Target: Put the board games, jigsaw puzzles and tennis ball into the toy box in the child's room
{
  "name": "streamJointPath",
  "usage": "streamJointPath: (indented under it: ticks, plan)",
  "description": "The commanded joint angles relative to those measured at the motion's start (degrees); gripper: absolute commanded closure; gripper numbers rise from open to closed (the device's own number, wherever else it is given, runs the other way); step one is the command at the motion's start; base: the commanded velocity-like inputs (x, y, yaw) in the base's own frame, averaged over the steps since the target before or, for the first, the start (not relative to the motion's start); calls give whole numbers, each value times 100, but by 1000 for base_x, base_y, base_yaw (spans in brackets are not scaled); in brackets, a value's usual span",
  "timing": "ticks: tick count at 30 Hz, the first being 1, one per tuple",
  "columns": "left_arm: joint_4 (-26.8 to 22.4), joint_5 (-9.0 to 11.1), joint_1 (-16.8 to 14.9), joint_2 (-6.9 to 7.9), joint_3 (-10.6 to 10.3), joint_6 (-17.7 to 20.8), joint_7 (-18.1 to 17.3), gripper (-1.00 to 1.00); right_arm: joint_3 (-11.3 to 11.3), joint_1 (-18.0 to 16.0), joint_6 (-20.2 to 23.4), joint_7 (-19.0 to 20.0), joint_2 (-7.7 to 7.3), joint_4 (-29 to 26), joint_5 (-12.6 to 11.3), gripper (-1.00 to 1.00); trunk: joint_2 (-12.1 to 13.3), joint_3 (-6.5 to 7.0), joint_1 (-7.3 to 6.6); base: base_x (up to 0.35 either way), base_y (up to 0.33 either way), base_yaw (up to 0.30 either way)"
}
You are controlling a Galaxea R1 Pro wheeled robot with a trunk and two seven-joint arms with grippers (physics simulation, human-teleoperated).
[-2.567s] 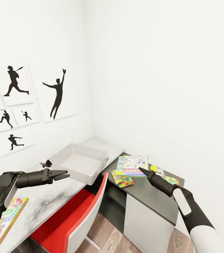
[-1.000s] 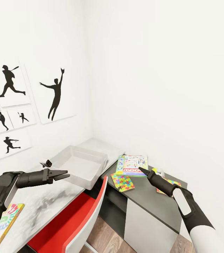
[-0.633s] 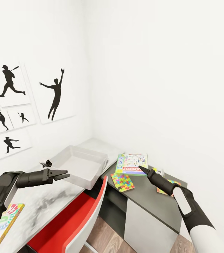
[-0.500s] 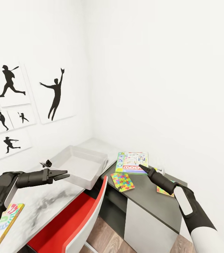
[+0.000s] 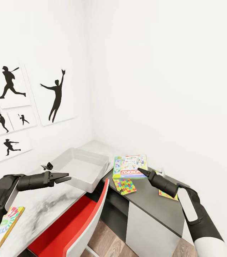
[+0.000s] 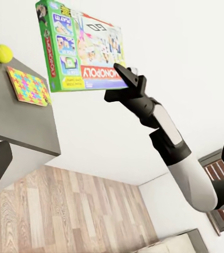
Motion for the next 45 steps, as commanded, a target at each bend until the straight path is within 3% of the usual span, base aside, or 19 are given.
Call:
streamJointPath:
  ticks: [1,4,9,12,17,24,29,31,35,45]
  plan:
    - [0,-1,-2,-4,-6,61,-22,-100,-9,-19,65,-100,38,-13,-17,100,-8,-7,3,0,0,0]
    - [0,-1,-2,-9,-9,61,-22,-100,-8,-43,102,-320,92,-41,-46,100,-8,-7,3,0,0,0]
    - [0,-1,-2,-16,-9,61,-22,-100,-2,-351,303,-563,129,-102,-355,100,-8,-7,3,0,0,0]
    - [0,-3,-2,-20,-15,61,-22,-100,0,-469,435,-779,141,-117,-416,100,-8,-7,3,0,0,0]
    - [0,-6,-2,-22,-18,61,-22,-100,1,-933,714,-1324,259,-166,-750,100,-8,-7,3,0,0,0]
    - [0,-8,-2,-22,-8,61,-22,-100,1,-1411,914,-1995,373,-129,-957,100,-8,-7,3,0,0,0]
    - [0,-8,-2,-22,-11,61,-22,-100,6,-1554,926,-2373,561,-130,-994,100,-8,-7,3,0,0,0]
    - [0,-9,-2,-22,-7,61,-22,-100,14,-1711,928,-2778,722,-126,-1002,100,-8,-7,3,0,0,0]
    - [0,-10,-2,-16,6,61,-22,-100,31,-1919,928,-3138,948,-58,-1004,100,-8,-7,3,0,0,0]
    - [0,-10,-2,-15,-4,66,-22,-100,83,-2052,866,-3310,1149,29,-985,100,-8,-7,3,0,24,0]
